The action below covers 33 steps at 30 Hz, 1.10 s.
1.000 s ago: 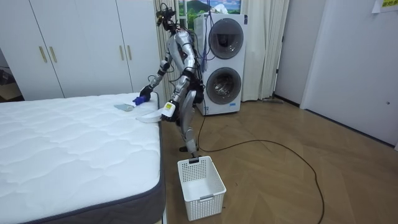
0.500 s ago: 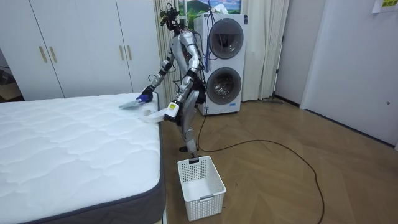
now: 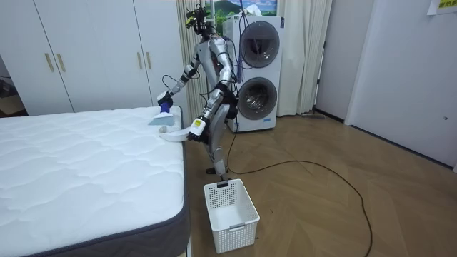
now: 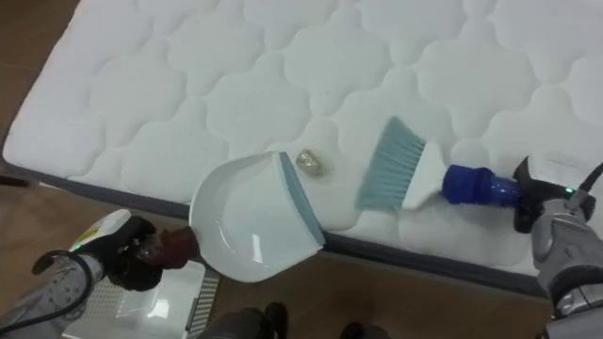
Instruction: Clean bed
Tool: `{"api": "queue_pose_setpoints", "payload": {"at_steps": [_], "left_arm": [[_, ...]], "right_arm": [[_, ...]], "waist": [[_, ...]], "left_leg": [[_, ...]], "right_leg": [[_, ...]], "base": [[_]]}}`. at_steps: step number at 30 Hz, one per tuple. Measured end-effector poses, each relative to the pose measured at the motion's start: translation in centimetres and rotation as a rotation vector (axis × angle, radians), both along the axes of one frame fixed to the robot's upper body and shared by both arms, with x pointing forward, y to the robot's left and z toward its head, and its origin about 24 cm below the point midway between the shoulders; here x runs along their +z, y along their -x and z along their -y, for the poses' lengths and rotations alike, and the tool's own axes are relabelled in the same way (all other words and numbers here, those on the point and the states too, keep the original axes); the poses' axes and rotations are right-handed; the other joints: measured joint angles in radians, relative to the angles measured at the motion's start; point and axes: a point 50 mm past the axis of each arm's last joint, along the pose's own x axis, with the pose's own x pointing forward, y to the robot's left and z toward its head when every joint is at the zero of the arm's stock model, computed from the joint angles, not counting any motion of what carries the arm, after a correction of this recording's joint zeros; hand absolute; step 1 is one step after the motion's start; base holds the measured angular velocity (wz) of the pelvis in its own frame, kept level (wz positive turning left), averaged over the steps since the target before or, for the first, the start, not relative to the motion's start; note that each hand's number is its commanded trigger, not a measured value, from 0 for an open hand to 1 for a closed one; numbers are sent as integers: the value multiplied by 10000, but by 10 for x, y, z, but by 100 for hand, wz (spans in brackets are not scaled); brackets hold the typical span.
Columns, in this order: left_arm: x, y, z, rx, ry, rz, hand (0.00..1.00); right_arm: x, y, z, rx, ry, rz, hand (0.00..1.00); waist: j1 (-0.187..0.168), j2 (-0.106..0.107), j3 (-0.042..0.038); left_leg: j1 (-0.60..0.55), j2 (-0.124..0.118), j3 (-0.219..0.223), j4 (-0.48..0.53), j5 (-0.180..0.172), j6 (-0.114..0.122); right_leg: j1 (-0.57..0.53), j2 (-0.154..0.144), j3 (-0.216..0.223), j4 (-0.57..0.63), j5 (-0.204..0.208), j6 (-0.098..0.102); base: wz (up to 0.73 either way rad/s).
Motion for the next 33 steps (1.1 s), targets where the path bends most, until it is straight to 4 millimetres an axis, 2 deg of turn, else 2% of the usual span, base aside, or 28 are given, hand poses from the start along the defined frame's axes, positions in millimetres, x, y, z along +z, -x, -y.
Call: {"api": "queue_pose_setpoints", "payload": {"at_steps": [2,5,7,13,18,26,33], "left_arm": [[3,-3,-2,16,-83,92,100],[4,-4,-4,-48,-327,168,100],[5,-4,-4,-58,-333,193,100],[12,-12,-4,-138,-388,431,100],[15,-16,-3,-193,-381,559,100],[21,-18,-6,-373,-441,636,100],[21,-18,-6,-421,-406,449,100]], "right_arm": [[9,-1,7,180,819,-75,100],[17,-6,7,898,1992,-287,100],[18,-7,5,1280,2416,-449,100],[25,-22,-11,2920,4516,-933,100],[36,-30,-18,3730,5645,-977,100],[38,-34,-24,4296,6152,-1112,100],[36,-34,-27,4485,6232,-1197,100]], "waist": [[21,-19,11],[10,-100,21],[21,-123,28],[148,-329,151],[169,-394,157],[307,-478,148],[451,-589,171]], "left_leg": [[21,51,16,-55,-1,3],[51,83,63,-139,0,6],[53,81,59,-121,-1,8],[41,103,95,-77,-4,2],[2,119,81,-136,-4,3],[175,237,97,-270,0,-1],[288,272,104,-342,11,-24]], "right_leg": [[57,86,35,-148,98,19],[76,125,31,-298,203,20],[83,121,24,-300,204,21],[-8,120,53,-256,183,-10],[12,163,32,-369,216,17],[257,322,-14,-783,374,6],[386,436,80,-973,413,17]], "base": [[-13],[-11],[0],[-2],[0],[-4],[-4]]}}
